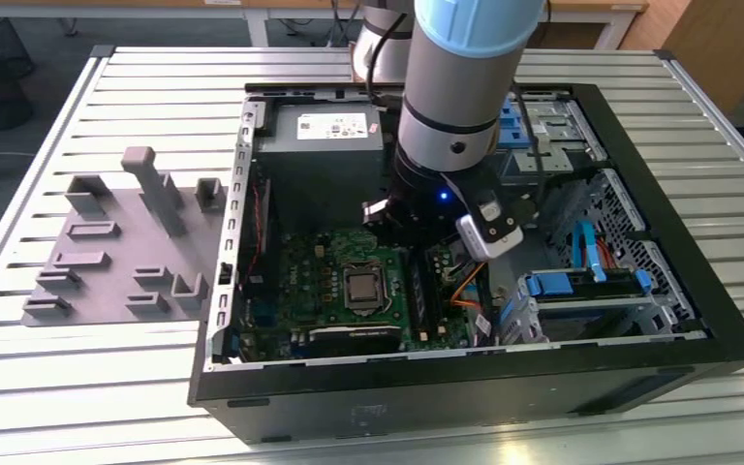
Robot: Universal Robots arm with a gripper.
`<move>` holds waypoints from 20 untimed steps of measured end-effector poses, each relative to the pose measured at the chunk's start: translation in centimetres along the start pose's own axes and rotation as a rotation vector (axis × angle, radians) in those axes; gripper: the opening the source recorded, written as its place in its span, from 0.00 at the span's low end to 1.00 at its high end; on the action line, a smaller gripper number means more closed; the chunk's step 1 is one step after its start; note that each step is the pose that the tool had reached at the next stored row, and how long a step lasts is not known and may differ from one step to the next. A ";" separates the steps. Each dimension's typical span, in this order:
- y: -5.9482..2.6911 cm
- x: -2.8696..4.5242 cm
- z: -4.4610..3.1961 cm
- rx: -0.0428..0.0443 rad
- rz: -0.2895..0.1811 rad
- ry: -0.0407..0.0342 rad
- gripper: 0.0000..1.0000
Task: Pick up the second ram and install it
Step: 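Insert the second ram into the second slot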
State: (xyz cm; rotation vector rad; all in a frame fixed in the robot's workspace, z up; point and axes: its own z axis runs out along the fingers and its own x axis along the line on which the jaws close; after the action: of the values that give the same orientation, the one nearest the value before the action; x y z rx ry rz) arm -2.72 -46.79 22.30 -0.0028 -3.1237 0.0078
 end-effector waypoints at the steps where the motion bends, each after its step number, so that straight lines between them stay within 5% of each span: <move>1: 0.00 -0.02 0.09 0.0000 0.000 0.0011 0.14; 10: -0.09 -0.37 0.15 0.0002 0.000 0.0112 0.14; 14: -0.09 -0.50 0.15 0.0002 0.000 0.0286 0.14; 20: -0.12 -0.71 0.20 -0.0002 0.000 0.0297 0.14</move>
State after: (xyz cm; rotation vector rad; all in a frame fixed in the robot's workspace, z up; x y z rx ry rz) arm -2.02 -46.91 22.09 -0.0023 -3.0940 0.0074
